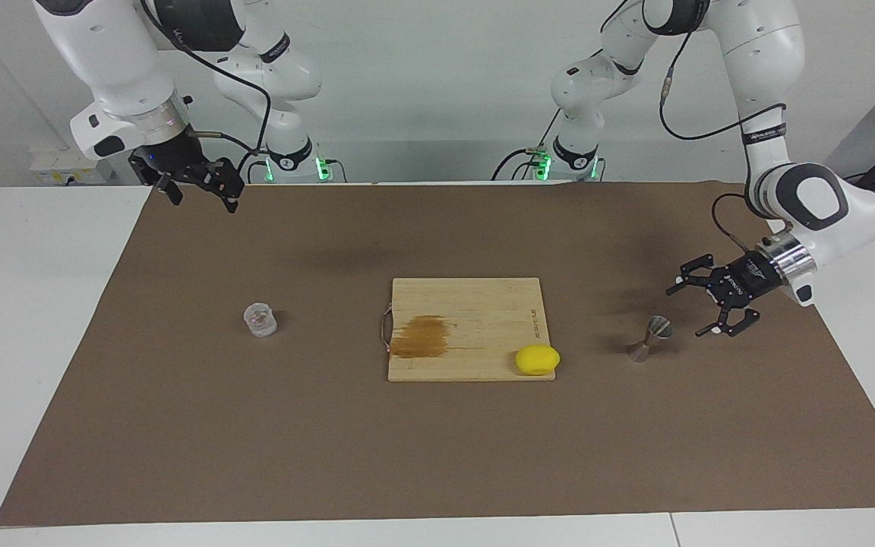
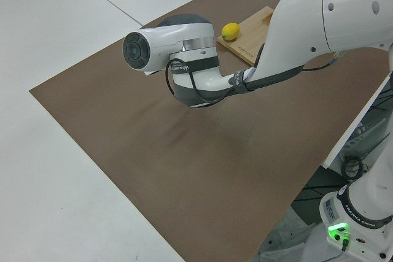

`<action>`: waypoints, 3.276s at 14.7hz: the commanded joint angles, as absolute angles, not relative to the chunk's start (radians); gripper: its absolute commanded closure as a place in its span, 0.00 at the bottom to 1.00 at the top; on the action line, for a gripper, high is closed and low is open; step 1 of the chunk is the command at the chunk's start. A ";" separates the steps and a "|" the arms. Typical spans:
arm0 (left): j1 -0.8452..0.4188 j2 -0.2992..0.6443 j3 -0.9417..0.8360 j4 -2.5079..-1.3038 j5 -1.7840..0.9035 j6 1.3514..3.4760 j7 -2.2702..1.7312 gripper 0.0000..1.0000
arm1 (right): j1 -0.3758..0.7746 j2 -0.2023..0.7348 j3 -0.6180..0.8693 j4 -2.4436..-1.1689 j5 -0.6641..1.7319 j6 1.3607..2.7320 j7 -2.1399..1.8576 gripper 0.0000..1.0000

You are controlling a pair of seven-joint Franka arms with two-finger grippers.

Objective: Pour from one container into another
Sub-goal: 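Open the left gripper and reach it around the dark metal cup, then close the left gripper on the dark metal cup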

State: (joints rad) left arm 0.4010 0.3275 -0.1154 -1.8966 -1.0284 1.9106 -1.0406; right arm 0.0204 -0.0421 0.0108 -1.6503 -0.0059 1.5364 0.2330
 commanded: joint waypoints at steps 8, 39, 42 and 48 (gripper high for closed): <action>0.367 0.281 -0.123 -2.039 -1.190 2.037 -0.917 0.00 | 0.020 -0.049 0.009 -1.655 -0.014 1.534 0.239 0.00; 0.322 0.282 -0.124 -2.040 -1.261 2.077 -0.919 0.12 | 0.020 -0.049 0.011 -1.655 -0.014 1.532 0.239 0.00; 0.327 0.282 -0.123 -2.042 -1.261 2.075 -0.919 0.12 | 0.020 -0.049 0.009 -1.655 -0.014 1.529 0.239 0.00; 0.337 0.281 -0.123 -2.042 -1.261 2.072 -0.923 0.17 | 0.020 -0.049 0.009 -1.655 -0.014 1.531 0.239 0.00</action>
State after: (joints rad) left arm 0.3360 0.3160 -0.1235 -1.9996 -1.2368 2.0545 -0.9349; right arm 0.0204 -0.0421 0.0107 -1.6503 -0.0059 1.5364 0.2330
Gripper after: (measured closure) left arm 0.123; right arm 0.000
